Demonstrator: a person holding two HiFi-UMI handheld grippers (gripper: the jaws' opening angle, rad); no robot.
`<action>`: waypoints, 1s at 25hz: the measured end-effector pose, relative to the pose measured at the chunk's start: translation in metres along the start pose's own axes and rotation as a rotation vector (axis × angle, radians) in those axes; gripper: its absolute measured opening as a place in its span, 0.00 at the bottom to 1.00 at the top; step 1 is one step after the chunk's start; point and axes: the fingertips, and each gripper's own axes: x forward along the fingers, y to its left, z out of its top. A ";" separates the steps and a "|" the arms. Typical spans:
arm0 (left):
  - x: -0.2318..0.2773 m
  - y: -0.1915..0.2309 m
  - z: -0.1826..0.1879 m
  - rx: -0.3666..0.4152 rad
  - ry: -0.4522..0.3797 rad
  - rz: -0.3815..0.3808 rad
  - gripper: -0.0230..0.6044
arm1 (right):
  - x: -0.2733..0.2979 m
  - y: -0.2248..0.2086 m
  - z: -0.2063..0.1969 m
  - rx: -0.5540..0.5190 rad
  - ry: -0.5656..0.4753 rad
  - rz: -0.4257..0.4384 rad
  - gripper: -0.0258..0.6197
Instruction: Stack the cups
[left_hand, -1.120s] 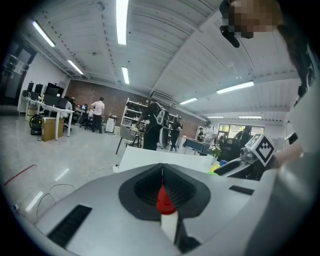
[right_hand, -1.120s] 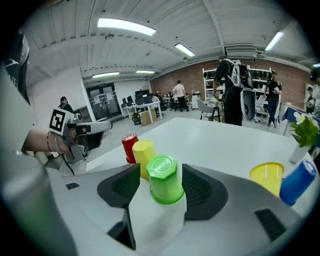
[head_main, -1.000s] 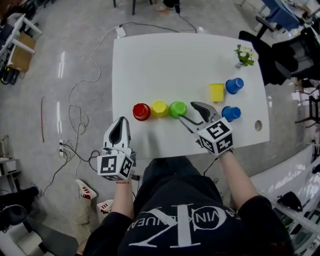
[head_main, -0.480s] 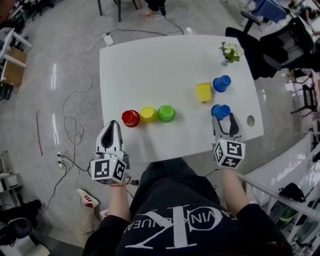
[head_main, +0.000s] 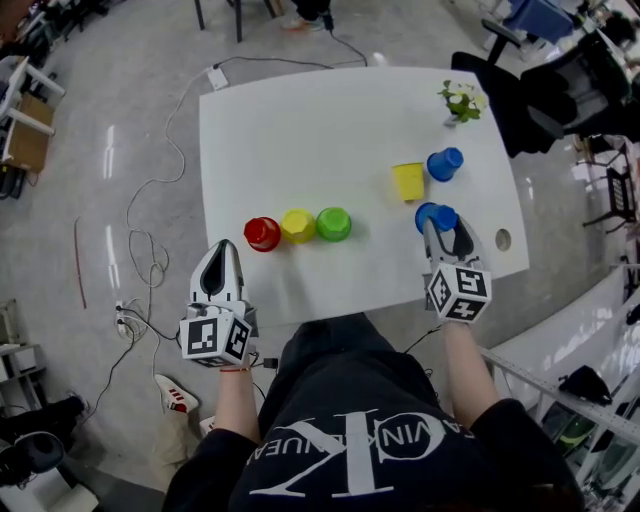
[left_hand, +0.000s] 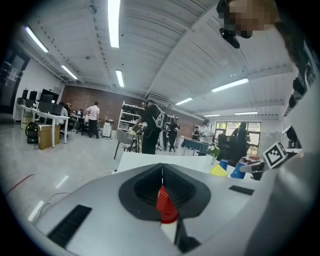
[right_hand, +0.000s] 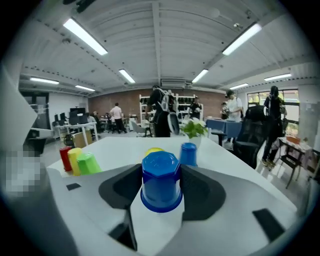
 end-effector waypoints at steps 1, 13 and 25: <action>0.000 0.001 0.000 -0.003 -0.004 0.005 0.04 | -0.004 0.021 0.015 -0.032 -0.028 0.059 0.42; -0.024 0.014 -0.003 -0.024 -0.033 0.069 0.04 | 0.009 0.278 0.087 -0.298 -0.008 0.755 0.42; -0.052 0.044 -0.013 -0.074 -0.046 0.158 0.04 | 0.030 0.325 0.059 -0.399 0.092 0.821 0.42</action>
